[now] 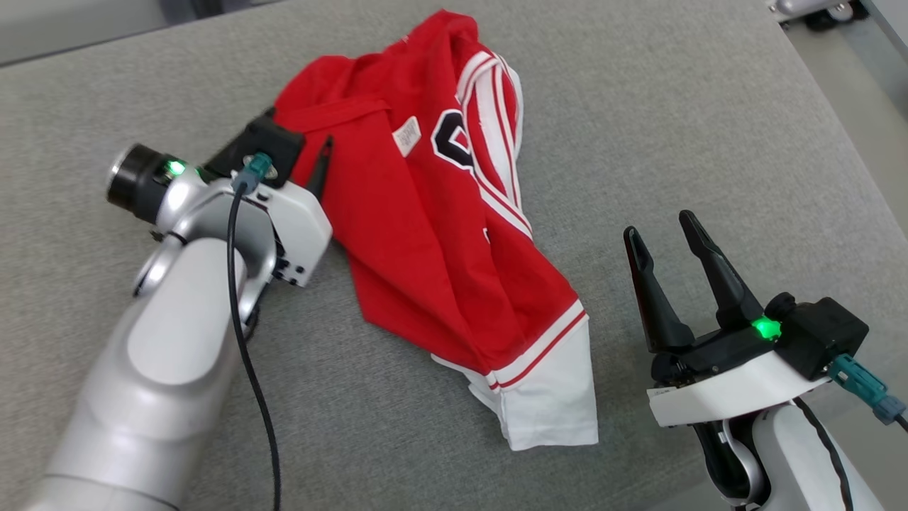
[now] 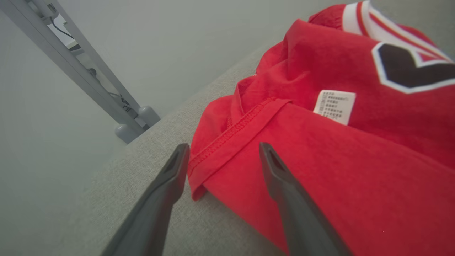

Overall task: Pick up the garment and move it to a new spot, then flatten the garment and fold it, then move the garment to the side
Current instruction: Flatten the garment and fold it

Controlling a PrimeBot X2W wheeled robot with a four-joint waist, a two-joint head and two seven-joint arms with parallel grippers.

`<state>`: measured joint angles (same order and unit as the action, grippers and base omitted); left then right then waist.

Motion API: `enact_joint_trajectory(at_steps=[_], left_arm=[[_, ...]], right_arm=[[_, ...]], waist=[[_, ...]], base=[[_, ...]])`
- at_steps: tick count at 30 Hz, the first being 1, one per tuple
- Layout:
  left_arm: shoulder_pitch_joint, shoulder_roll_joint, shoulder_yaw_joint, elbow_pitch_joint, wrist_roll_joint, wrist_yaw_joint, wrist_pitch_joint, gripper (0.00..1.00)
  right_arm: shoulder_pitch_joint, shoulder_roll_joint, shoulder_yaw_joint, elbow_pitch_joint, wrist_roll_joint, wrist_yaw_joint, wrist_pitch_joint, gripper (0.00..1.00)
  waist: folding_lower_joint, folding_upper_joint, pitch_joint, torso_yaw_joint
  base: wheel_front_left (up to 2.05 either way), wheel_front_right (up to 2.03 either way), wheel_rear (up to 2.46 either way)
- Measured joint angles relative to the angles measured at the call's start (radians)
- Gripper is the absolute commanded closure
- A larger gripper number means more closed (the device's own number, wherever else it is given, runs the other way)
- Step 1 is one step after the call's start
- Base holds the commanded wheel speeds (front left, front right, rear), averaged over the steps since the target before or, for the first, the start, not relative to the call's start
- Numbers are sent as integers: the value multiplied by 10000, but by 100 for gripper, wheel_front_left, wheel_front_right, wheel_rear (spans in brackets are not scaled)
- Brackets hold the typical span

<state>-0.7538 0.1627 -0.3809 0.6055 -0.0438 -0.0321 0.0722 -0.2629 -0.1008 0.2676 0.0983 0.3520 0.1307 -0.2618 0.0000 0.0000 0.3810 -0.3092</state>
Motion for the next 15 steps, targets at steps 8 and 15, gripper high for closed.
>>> enact_joint_trajectory(at_steps=[8,15], left_arm=[[-1342,449,-681,1266,706,-297,686,0],[-1672,366,-865,1981,734,-332,696,0]], right_arm=[[-144,163,-236,42,29,0,-27,0],[-144,257,-274,73,21,0,-27,0]], waist=[[0,0,580,-554],[0,0,647,-567]], base=[[0,0,0],[0,0,0]])
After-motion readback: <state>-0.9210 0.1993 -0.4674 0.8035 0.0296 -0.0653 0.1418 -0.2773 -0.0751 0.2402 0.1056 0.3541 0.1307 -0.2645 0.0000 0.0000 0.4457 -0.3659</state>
